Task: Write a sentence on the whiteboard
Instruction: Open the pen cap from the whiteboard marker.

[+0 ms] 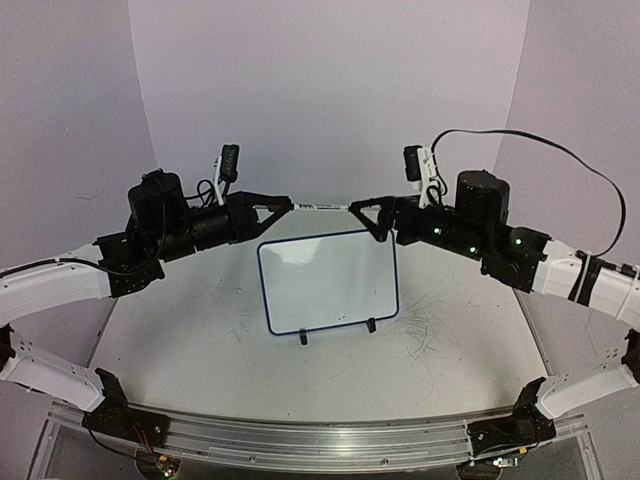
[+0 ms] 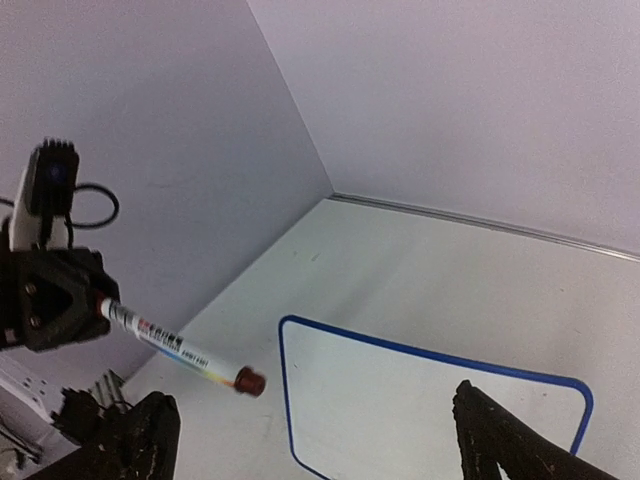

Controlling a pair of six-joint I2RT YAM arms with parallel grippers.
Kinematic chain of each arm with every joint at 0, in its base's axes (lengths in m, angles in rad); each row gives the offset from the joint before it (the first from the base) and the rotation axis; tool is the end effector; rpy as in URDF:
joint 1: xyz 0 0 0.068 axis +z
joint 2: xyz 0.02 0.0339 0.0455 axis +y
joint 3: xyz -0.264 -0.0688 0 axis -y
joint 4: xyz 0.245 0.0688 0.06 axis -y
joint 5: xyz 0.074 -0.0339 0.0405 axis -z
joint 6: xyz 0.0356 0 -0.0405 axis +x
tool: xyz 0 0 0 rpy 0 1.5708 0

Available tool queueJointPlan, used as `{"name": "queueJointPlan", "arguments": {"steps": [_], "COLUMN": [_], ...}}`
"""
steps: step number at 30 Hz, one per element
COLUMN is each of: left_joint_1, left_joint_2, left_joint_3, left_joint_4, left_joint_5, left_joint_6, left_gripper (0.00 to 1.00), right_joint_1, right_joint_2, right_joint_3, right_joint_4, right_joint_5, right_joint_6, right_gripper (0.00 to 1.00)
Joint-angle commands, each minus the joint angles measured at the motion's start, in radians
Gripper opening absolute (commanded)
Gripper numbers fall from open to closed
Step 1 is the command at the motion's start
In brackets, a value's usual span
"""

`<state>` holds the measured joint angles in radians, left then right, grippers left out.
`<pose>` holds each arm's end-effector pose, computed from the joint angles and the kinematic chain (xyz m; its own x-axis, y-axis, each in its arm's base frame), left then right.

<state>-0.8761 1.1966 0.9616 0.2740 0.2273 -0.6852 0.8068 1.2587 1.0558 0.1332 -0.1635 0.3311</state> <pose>0.1759 -0.2236 0.3648 -0.5456 -0.3084 -0.7793 0.7070 0.3300 -0.6255 0.2033 0.2205 0.3665 -0.3137 0.1362 -0.9397 -0.7643 0.5510 0.3350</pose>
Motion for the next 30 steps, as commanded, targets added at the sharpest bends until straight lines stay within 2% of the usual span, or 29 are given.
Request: {"name": "queueJointPlan", "arguments": {"steps": [1,5,9,16,30], "left_joint_1": [0.002,0.002,0.002,0.002,0.001], "left_joint_2": [-0.03,-0.032,-0.02,0.033,0.069], "left_joint_3": [-0.016,-0.035,-0.059,-0.047,-0.044], "left_joint_4": [0.113,0.163,0.238,0.299,0.347], "left_joint_5": [0.026,0.046,0.087,0.178,0.241], "left_joint_6": [-0.026,-0.046,-0.074,-0.107,-0.122], "left_gripper": [0.0,0.0,0.0,0.0,0.0], "right_joint_1": [-0.101,-0.101,-0.102,-0.102,-0.101], "right_joint_2": [0.029,0.048,0.122,0.223,0.251], "right_joint_3": [0.055,0.05,0.076,0.078,0.066], "right_joint_4": [0.133,0.205,0.273,0.497,0.638], "right_joint_5": [-0.426,-0.521,-0.63,-0.764,-0.838], "right_joint_6": [0.199,0.224,0.326,0.485,0.548], "right_gripper": [0.94,0.94,0.94,0.74,0.46]}}
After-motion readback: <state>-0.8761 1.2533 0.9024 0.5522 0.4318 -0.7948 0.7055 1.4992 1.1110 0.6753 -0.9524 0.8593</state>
